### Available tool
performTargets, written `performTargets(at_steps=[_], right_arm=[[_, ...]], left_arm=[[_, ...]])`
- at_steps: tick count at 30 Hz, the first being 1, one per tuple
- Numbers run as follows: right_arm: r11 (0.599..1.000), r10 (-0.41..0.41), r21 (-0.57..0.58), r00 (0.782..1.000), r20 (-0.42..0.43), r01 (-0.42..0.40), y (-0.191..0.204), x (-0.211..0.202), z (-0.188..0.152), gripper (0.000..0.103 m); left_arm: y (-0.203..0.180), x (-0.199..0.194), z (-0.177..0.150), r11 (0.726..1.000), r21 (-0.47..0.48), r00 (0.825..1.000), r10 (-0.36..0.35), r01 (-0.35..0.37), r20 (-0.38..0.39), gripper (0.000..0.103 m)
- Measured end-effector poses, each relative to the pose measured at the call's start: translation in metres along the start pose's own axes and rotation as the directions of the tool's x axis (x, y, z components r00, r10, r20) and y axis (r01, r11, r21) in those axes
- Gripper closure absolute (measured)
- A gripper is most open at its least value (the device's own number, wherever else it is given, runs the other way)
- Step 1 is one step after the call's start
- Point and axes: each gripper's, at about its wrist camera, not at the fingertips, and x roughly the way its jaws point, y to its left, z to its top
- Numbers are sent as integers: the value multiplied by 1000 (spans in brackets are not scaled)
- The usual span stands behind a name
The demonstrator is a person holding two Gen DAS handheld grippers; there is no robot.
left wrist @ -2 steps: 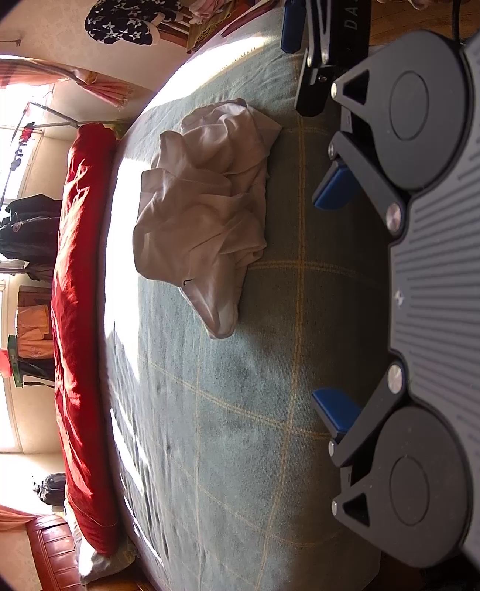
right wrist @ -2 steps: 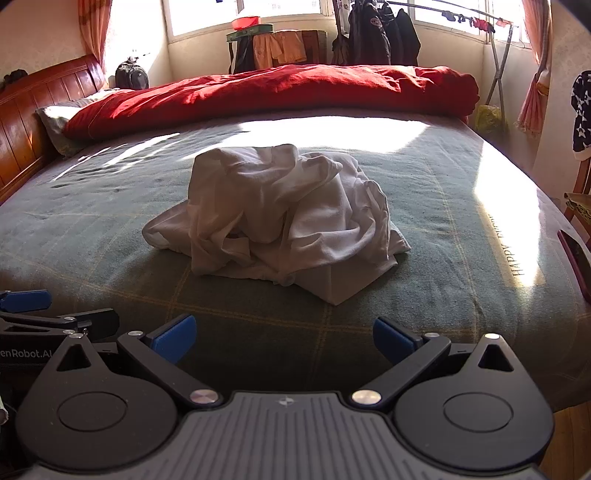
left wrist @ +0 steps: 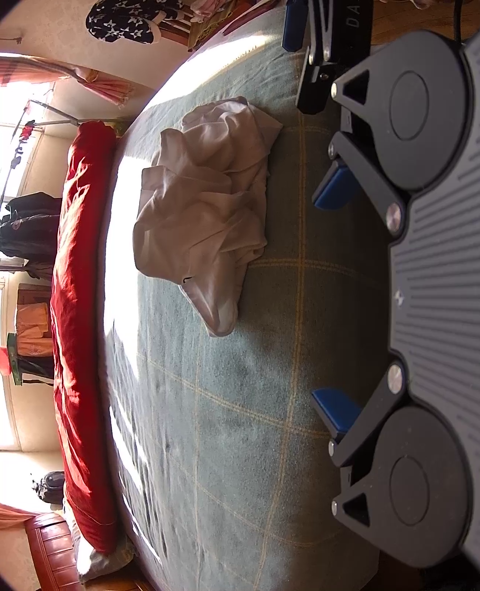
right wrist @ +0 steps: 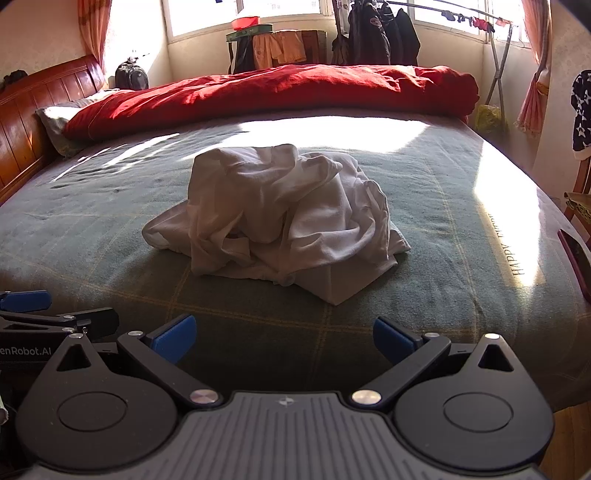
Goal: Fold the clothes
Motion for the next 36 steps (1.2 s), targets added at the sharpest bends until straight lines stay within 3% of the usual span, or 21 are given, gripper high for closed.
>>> performTargets(at_steps=[6, 36], right_arm=[[1000, 0, 2, 1000, 9, 0, -1, 0, -1, 0], [1000, 1, 9, 1000, 6, -1, -2, 1, 1, 0]], left_arm=[[2, 6, 4, 1000, -14, 1000, -5, 4, -28, 0], [3, 4, 4, 1000, -20, 1000, 2, -2, -4, 0]])
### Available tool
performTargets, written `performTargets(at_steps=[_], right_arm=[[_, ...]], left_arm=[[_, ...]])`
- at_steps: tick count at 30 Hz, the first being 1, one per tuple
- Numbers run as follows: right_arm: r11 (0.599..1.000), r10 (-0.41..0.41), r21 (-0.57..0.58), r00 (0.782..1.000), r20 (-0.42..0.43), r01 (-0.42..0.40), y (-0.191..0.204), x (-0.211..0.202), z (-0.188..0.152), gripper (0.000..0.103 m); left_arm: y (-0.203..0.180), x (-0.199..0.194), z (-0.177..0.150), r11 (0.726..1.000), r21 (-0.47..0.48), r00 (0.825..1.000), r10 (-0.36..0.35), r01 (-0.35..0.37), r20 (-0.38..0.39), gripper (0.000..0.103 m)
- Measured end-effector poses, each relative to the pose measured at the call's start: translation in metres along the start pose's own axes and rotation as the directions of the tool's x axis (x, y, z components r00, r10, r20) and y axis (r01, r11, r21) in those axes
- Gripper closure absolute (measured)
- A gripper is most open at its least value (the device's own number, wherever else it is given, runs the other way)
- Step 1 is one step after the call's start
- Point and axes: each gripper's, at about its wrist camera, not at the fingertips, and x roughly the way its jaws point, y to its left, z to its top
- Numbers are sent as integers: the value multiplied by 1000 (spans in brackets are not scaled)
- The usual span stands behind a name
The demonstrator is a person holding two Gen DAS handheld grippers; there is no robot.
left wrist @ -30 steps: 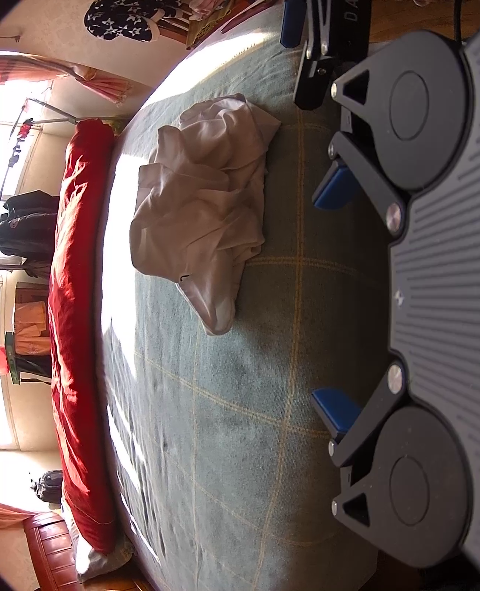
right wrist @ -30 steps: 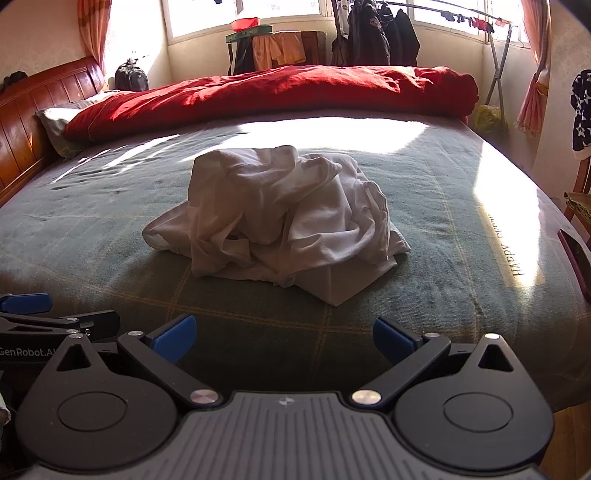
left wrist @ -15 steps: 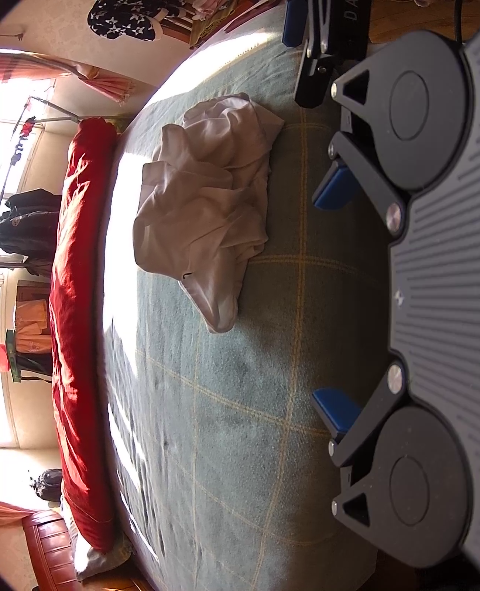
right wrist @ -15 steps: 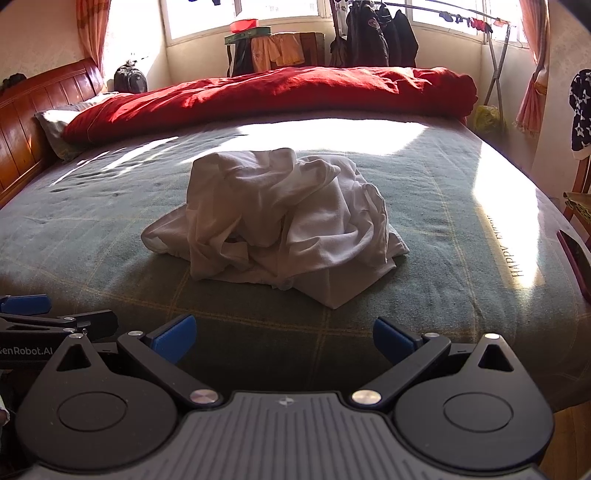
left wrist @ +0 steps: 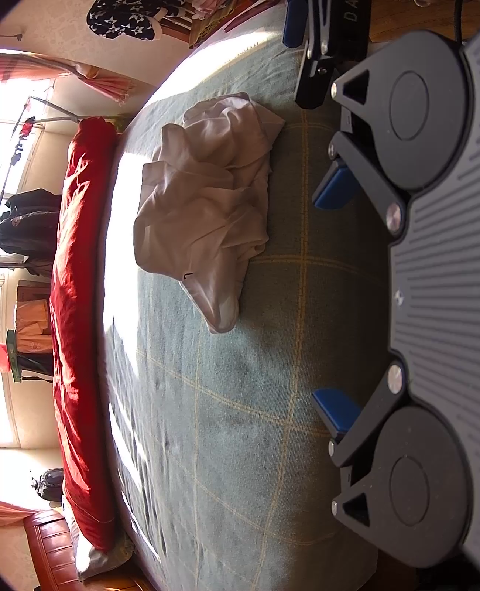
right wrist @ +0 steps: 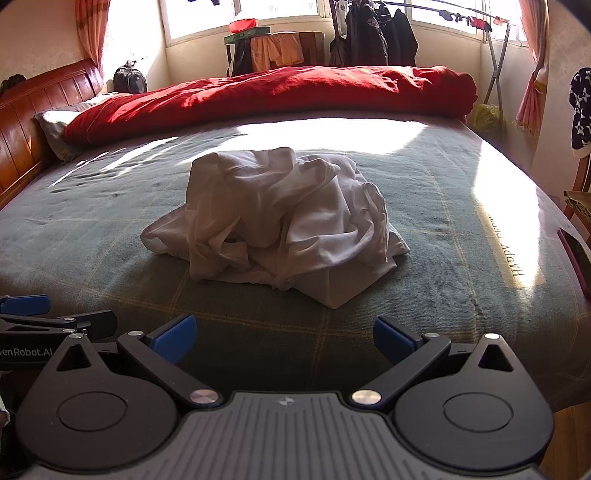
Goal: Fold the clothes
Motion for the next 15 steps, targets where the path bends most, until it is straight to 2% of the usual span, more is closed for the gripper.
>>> performTargets(at_steps=[15], right_arm=[[1000, 0, -2, 1000, 4, 0, 1, -2, -1, 0]], left_arm=[[0, -2, -1, 1000, -1, 1000, 4, -4, 5, 0]])
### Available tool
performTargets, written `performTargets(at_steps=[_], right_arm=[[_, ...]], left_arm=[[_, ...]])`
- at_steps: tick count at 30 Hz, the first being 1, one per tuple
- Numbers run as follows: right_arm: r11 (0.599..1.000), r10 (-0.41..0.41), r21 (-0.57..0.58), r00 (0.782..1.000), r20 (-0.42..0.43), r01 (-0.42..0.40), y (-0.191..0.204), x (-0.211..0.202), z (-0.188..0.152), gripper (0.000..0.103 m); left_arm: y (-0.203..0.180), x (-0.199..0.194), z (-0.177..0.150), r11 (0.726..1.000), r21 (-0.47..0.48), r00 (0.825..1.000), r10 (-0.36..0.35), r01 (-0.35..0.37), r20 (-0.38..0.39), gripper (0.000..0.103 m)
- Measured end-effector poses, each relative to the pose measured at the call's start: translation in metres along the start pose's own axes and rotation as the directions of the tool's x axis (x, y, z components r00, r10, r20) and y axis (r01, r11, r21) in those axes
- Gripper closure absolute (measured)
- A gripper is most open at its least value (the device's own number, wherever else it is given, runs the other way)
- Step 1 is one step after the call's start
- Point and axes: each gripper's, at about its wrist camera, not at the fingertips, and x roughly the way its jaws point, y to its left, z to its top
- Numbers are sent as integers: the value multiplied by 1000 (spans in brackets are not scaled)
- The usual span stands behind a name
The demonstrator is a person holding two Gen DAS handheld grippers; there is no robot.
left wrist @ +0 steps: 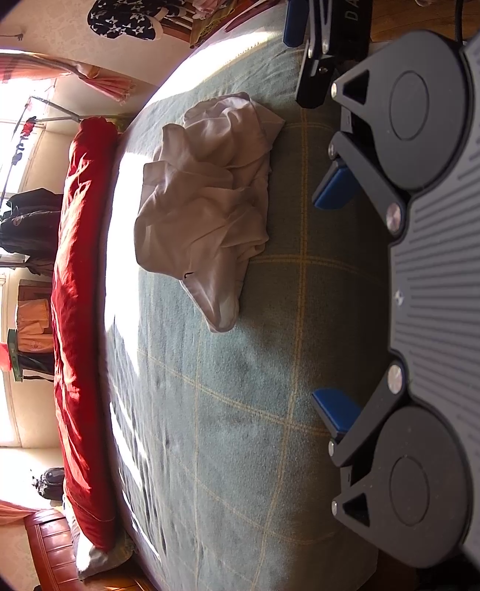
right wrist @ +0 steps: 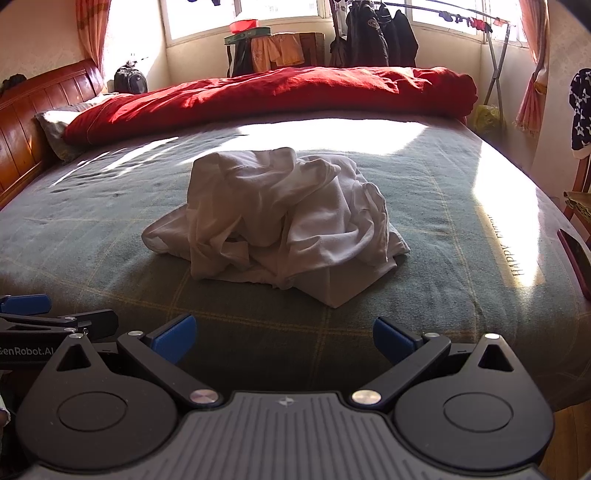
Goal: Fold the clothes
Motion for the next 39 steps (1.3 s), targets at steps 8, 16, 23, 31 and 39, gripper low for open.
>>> performTargets(at_steps=[8, 16, 23, 31, 39], right_arm=[[1000, 0, -2, 1000, 0, 0, 1, 0, 0, 0], [1000, -1, -3, 1000, -1, 1, 2, 0, 0, 0], [1000, 0, -2, 1000, -3, 0, 1, 1, 0, 0], [1000, -2, -3, 1000, -5, 2, 1, 1, 0, 0], [1000, -5, -3, 1000, -12, 5, 2, 3, 0, 0]], left_arm=[[1, 0, 0, 1000, 2, 1000, 1, -1, 0, 0], [1, -1, -1, 1000, -2, 1000, 4, -4, 5, 0], [1, -1, 0, 1000, -11, 1000, 7, -7, 9, 0], [2, 0, 0, 1000, -7, 1000, 7, -6, 6, 0], [3, 4, 0, 1000, -11, 1000, 5, -5, 0, 0]])
